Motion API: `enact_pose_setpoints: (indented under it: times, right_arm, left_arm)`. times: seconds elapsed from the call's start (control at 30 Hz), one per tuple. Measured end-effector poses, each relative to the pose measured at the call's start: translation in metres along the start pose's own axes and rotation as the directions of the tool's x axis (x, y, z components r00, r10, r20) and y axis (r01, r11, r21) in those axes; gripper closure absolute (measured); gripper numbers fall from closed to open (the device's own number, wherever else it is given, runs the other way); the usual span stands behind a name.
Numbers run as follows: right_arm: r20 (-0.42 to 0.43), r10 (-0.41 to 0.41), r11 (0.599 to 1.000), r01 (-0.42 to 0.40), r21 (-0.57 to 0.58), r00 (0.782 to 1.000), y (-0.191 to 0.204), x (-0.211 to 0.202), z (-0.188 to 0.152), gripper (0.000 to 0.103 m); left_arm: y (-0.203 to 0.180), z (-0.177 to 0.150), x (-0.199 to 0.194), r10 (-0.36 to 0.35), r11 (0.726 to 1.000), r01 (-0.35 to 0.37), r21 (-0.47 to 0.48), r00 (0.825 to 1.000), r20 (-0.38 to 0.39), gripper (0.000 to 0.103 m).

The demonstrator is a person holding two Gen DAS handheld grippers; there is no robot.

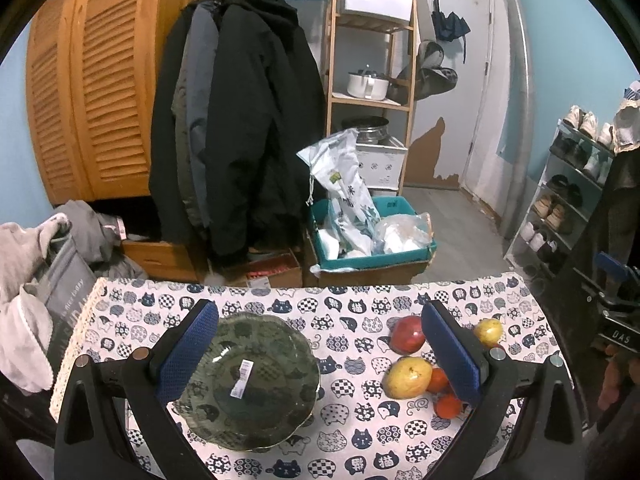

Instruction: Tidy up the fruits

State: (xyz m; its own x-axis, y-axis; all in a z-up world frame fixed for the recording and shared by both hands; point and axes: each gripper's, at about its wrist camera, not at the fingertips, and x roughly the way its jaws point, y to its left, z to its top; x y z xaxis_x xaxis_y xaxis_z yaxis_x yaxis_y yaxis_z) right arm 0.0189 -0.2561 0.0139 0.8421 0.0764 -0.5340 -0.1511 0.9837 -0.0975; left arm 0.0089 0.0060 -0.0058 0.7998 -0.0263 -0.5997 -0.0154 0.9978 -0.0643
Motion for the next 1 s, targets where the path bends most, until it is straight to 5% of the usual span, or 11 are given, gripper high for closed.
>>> enact_pose_setpoints:
  times: [0.53, 1.0]
  right_arm:
    - [-0.104, -0.012, 0.998, 0.019, 0.059, 0.994, -0.032, 0.026, -0.02, 0.003]
    - [-0.332, 0.016, 0.994, 0.019, 0.105, 0.943, -0.059, 0.083, -0.067, 0.003]
  left_arm:
    - [-0.029, -0.011, 0.051, 0.001, 0.997, 0.008, 0.076, 0.992, -0.125, 0.001]
    - [-0.065, -0.044, 0.114, -0.058, 0.99, 0.094, 0.104, 0.95, -0.307, 0.001]
